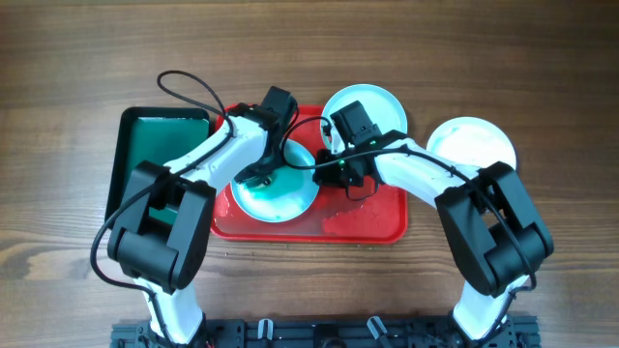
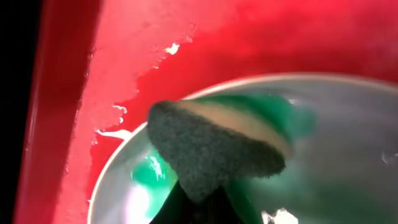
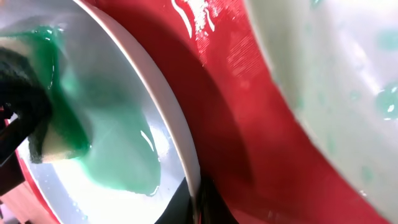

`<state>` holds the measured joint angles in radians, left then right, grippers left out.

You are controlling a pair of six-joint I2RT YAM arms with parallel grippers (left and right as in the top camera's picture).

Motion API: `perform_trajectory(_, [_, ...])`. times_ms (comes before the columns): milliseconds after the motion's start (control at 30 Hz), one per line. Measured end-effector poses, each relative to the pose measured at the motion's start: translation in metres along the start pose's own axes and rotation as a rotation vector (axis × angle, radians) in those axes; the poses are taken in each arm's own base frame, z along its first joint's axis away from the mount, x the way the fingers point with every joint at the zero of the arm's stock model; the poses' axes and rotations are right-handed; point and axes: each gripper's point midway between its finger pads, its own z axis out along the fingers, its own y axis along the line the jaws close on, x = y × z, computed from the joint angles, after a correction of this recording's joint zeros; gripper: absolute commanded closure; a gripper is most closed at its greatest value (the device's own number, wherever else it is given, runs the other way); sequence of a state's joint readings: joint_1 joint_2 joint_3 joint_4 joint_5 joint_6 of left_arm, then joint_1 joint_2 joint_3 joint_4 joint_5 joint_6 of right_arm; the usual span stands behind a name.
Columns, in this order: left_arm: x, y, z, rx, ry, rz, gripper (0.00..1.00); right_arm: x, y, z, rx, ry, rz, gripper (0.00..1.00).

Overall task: Clean dirty plates on tray and stack at the side
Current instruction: 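Scrub the held plate with the green sponge in the left gripper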

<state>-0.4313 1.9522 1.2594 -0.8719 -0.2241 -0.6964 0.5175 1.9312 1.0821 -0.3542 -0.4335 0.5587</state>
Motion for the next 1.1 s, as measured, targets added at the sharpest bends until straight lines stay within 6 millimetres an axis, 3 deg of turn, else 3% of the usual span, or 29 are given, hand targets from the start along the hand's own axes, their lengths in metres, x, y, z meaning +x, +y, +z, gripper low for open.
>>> perform_trajectory(200, [0.039,-0.006,-0.005,0.157,0.224,0.361,0.96,0.001,-0.002,0.0,0.001,0.007,-0.005,0.96])
perform_trajectory(333, [0.073,-0.029,-0.018,0.385,0.351,0.532,0.96,0.001,-0.002,0.0,0.001,0.008,-0.008,0.96])
perform_trajectory(367, [0.084,-0.045,-0.024,0.509,0.382,0.584,0.96,0.001,-0.002,0.0,0.002,0.008,-0.008,0.96])
perform_trajectory(500, [0.075,-0.076,-0.028,0.654,0.308,0.607,0.96,0.001,-0.002,-0.001,0.001,0.006,-0.007,0.96])
perform_trajectory(700, [0.039,-0.104,-0.027,0.708,0.144,0.532,0.96,-0.003,-0.004,-0.002,0.005,-0.006,0.002,0.96])
perform_trajectory(867, [0.014,-0.091,-0.017,0.498,0.052,0.346,0.96,-0.005,-0.004,-0.002,0.006,-0.014,0.005,0.96])
perform_trajectory(933, [0.001,-0.072,-0.011,0.378,0.021,0.256,0.96,-0.004,-0.004,-0.002,0.005,-0.013,0.005,0.96])
perform_trajectory(1000, [-0.01,-0.033,-0.003,0.213,0.015,0.126,0.96,-0.003,-0.002,-0.001,0.005,-0.01,0.0,0.95])
perform_trajectory(1100, [-0.008,0.005,0.003,0.089,0.072,0.023,0.96,-0.002,-0.001,0.0,0.001,-0.006,-0.003,0.96])
